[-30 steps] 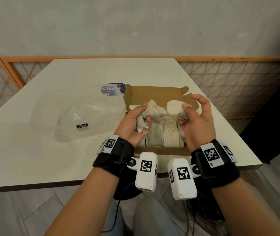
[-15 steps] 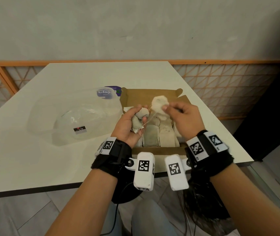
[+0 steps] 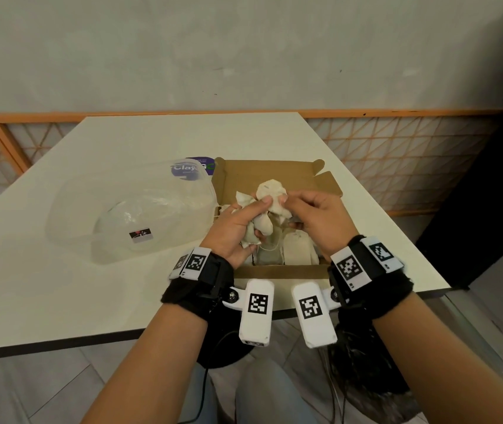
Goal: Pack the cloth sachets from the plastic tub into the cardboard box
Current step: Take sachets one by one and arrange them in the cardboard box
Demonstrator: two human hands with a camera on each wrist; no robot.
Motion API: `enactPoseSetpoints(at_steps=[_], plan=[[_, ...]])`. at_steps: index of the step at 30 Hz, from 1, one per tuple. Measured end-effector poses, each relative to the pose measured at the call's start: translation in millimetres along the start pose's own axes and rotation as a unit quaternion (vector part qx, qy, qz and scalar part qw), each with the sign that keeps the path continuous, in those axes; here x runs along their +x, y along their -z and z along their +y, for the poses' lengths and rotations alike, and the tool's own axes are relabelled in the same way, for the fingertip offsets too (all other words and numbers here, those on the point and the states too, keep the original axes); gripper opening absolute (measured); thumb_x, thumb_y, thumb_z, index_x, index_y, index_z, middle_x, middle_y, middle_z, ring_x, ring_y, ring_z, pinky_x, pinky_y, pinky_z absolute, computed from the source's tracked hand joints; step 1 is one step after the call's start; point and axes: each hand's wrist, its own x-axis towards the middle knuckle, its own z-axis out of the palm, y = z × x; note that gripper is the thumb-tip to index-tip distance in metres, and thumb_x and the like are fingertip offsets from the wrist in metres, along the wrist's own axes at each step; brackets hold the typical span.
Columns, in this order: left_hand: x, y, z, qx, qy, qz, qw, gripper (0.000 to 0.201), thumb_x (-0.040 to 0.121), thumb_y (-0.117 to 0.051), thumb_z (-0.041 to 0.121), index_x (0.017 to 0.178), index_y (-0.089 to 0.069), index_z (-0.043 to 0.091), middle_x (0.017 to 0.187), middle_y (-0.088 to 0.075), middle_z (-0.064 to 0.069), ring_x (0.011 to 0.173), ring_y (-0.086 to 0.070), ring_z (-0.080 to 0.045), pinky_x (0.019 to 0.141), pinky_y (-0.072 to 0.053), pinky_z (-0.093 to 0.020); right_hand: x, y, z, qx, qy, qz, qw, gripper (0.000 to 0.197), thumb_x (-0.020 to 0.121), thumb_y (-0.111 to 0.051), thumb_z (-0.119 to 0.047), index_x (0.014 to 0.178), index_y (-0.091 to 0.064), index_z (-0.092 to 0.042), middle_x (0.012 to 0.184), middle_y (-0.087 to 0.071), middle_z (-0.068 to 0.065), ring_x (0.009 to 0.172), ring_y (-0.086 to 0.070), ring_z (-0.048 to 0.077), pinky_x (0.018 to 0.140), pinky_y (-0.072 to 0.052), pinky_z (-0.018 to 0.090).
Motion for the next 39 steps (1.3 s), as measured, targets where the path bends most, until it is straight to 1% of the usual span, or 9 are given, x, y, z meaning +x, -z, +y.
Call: enactPoseSetpoints(at_steps=[6, 10, 16, 18, 21, 25, 29, 34, 39], plan=[[2.5, -1.5, 0.2, -0.029, -0.021, -0.003, 0.999, 0.016, 0.076, -0.072, 0.015, 0.092, -0.067, 0.017, 0.078, -0.065, -0.003, 0.061, -0.056, -0.012, 0.048, -0.039, -0.020, 1.0, 5.4, -1.7, 0.028, -0.028, 0.051, 0.998, 0.029, 0.090, -0.058, -0.021, 0.064, -0.065, -0.012, 0.063, -0.059, 0.006, 0.057, -0.057, 0.009, 0.051, -0.049, 0.016], [-0.1, -3.6, 2.4, -0.066, -0.034, 0.016, 0.997, 0.031, 0.087, -0.058, 0.004, 0.067, -0.072, 0.023, 0.073, -0.063, 0.002, 0.054, -0.055, -0.006, 0.042, -0.036, -0.016, 2.6, 11.4, 1.4, 0.011, -0.007, 0.067, 0.998, 0.013, 0.088, -0.061, -0.016, 0.081, -0.072, -0.017, 0.084, -0.070, 0.007, 0.082, -0.066, 0.018, 0.078, -0.055, 0.032], [-3.6, -7.8, 4.4, -0.070, -0.043, 0.040, 0.996, 0.020, 0.087, -0.060, 0.004, 0.080, -0.066, 0.021, 0.080, -0.064, 0.000, 0.049, -0.052, -0.004, 0.037, -0.034, -0.013, 3.4, 21.0, -0.3, -0.026, 0.006, 0.062, 0.998, 0.032, 0.084, -0.059, 0.002, 0.113, -0.065, -0.011, 0.083, -0.056, 0.000, 0.078, -0.054, 0.009, 0.073, -0.049, 0.012], [-4.4, -8.3, 4.5, -0.063, -0.036, 0.044, 0.996, 0.016, 0.086, -0.062, 0.006, 0.095, -0.068, 0.017, 0.086, -0.065, -0.001, 0.047, -0.050, -0.003, 0.038, -0.034, -0.013, 4.4, 21.5, -2.5, -0.055, 0.004, 0.052, 0.997, 0.038, 0.086, -0.055, 0.003, 0.123, -0.059, -0.007, 0.086, -0.055, 0.014, 0.080, -0.048, 0.013, 0.070, -0.045, 0.011], [-3.9, -6.2, 3.8, -0.044, -0.025, 0.054, 0.997, 0.039, 0.085, -0.065, 0.013, 0.123, -0.060, 0.006, 0.098, -0.067, -0.004, 0.043, -0.043, -0.004, 0.040, -0.034, -0.014, 3.7, 21.6, -6.4, -0.083, -0.006, 0.043, 0.996, 0.032, 0.089, -0.050, -0.001, 0.118, -0.062, -0.008, 0.103, -0.065, 0.017, 0.087, -0.056, 0.014, 0.077, -0.047, 0.021], [-5.7, -5.4, 5.1, -0.031, -0.031, 0.042, 0.998, 0.035, 0.085, -0.066, 0.023, 0.118, -0.063, 0.010, 0.073, -0.063, 0.003, 0.044, -0.039, -0.004, 0.042, -0.035, -0.014, 1.8, 20.5, -9.0, -0.088, 0.004, 0.033, 0.996, 0.022, 0.088, -0.052, -0.005, 0.088, -0.071, -0.015, 0.090, -0.067, 0.026, 0.077, -0.054, 0.024, 0.072, -0.046, 0.033], [-7.3, -7.7, 6.5, -0.035, -0.038, 0.034, 0.998, 0.030, 0.087, -0.064, 0.027, 0.112, -0.065, 0.010, 0.059, -0.046, 0.002, 0.042, -0.038, -0.004, 0.042, -0.033, -0.014, 1.1, 21.6, -10.6, -0.063, 0.029, 0.030, 0.997, 0.006, 0.085, -0.063, -0.007, 0.085, -0.069, -0.010, 0.076, -0.065, 0.006, 0.068, -0.057, 0.006, 0.063, -0.047, 0.011], [-6.2, -8.2, 6.2, -0.059, -0.022, 0.065, 0.996, 0.033, 0.087, -0.064, 0.017, 0.119, -0.065, 0.011, 0.085, -0.058, -0.001, 0.045, -0.041, -0.004, 0.039, -0.032, -0.013, 1.2, 19.5, -12.1, -0.042, 0.055, 0.009, 0.998, 0.016, 0.081, -0.065, 0.000, 0.077, -0.062, -0.016, 0.072, -0.061, 0.001, 0.059, -0.057, -0.003, 0.062, -0.047, 0.009], [-9.4, -10.8, 9.5, -0.077, -0.013, 0.059, 0.995, 0.014, 0.088, -0.058, 0.009, 0.093, -0.069, 0.016, 0.077, -0.068, 0.000, 0.038, -0.043, -0.002, 0.039, -0.031, -0.012, 1.4, 23.3, -13.3, -0.220, 0.098, -0.019, 0.970, 0.008, 0.081, -0.068, -0.009, 0.084, -0.067, -0.017, 0.077, -0.059, -0.006, 0.064, -0.052, -0.006, 0.064, -0.038, 0.004]])
